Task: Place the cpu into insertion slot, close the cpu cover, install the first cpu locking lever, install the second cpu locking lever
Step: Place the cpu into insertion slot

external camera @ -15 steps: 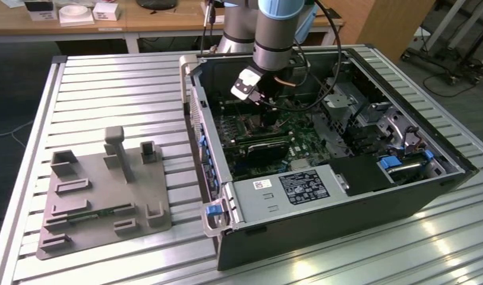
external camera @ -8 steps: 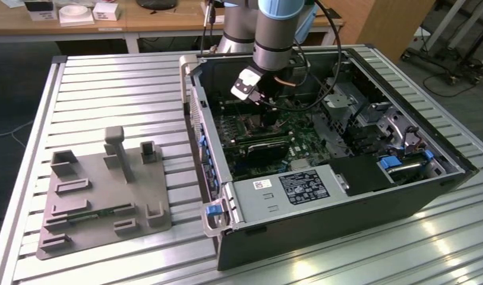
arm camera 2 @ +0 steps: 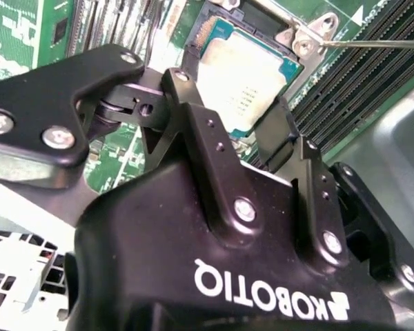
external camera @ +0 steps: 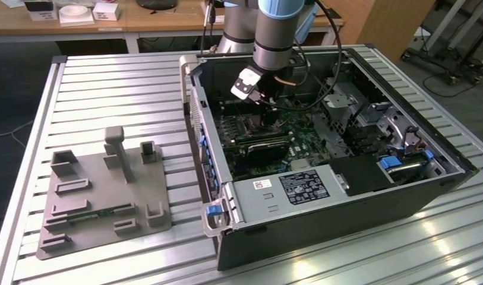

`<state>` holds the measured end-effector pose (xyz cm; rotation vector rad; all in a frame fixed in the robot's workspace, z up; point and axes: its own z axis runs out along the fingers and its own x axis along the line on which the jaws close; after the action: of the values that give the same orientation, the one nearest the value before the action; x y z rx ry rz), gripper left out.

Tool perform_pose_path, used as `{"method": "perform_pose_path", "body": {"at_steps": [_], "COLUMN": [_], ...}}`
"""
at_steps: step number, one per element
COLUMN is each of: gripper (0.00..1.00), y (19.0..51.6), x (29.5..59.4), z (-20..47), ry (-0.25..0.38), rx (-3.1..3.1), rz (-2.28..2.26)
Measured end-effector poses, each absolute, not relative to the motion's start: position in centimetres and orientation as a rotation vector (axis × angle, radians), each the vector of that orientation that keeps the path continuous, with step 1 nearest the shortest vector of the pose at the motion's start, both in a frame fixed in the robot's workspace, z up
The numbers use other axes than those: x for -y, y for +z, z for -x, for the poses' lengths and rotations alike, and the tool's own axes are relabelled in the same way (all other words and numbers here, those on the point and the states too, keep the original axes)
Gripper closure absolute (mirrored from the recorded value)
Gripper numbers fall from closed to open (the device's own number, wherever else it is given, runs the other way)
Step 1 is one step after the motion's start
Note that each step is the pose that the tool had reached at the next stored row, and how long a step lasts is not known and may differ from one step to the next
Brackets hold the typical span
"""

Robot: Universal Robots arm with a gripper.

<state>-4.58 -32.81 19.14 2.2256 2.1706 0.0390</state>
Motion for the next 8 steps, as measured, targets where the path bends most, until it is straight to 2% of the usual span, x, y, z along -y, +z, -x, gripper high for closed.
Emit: {"method": "perform_pose_path", "body": {"at_steps": [8], "gripper": [0.46], "y": [19.45], "x": [32.82], "z": [4.58], "ry": [0.036], "rx": [-2.170], "rz": [-2.224]}}
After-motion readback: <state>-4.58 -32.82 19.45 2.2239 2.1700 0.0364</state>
